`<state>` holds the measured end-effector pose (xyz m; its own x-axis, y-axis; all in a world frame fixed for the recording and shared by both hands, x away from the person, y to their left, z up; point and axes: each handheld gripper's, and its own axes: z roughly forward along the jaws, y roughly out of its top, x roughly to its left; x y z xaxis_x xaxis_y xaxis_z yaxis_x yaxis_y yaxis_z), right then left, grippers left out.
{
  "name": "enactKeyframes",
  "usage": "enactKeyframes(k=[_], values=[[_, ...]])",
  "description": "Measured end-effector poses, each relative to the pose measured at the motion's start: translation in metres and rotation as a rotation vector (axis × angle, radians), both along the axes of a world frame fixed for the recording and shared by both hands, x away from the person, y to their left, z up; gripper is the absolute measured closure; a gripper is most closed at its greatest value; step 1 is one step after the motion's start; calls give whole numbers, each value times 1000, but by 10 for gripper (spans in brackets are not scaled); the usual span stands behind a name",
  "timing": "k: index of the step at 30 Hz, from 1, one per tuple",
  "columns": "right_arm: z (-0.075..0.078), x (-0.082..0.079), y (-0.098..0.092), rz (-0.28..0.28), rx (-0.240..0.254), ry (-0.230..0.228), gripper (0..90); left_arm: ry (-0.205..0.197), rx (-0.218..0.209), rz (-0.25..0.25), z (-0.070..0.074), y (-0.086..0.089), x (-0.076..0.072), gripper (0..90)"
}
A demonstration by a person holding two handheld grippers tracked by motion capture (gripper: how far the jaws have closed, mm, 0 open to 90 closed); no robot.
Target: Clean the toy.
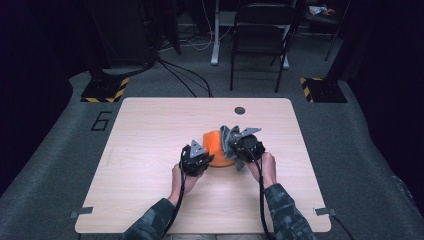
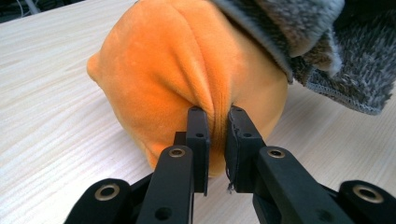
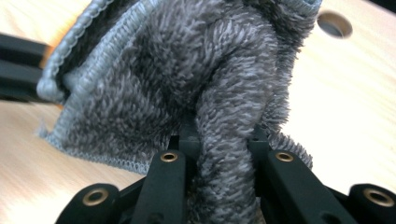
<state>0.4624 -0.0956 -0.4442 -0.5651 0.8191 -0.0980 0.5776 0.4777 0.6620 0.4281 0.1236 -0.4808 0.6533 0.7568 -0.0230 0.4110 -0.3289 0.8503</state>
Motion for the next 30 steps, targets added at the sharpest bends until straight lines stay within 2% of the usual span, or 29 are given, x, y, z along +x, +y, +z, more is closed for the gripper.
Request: enactKeyframes(k=[5,7,9,10,11,12,13,16,18,19,22,25,28,30], values=[[-18,8,-12,-51,-20,61,758,5,-1,-7,-1,3,2,808],[-29,12,-15,-49,-42,84,758,4,0,-7,-2,5,3,807],[-40,14,-16,-56,-53,135,757,3,4,-19,-2,6,4,806],[-43,15,-16,-56,-75,141,757,2,1,-18,-2,6,3,807],[-44,14,-16,-73,-58,163,758,2,1,-18,-2,6,3,806],[-44,16,-18,-60,-63,154,758,-1,-3,-18,-2,6,3,807],[-42,16,-19,-66,-57,163,758,2,1,-19,-2,6,2,806],[-28,15,-25,-64,-28,116,759,-2,-7,-17,-2,6,2,806],[-11,13,-30,-61,42,94,759,-6,-8,-24,-1,6,2,806],[-1,10,-30,-61,66,62,759,-9,-10,-25,-1,5,2,805],[25,-1,-21,-14,141,-12,759,-20,-1,-34,0,1,0,805],[36,-12,-1,62,143,-70,758,-26,5,-44,0,-2,-3,805],[31,-17,18,100,108,-63,757,-28,14,-47,0,-3,-3,804],[21,-15,25,105,51,-61,757,-21,18,-48,-2,-2,-3,804]])
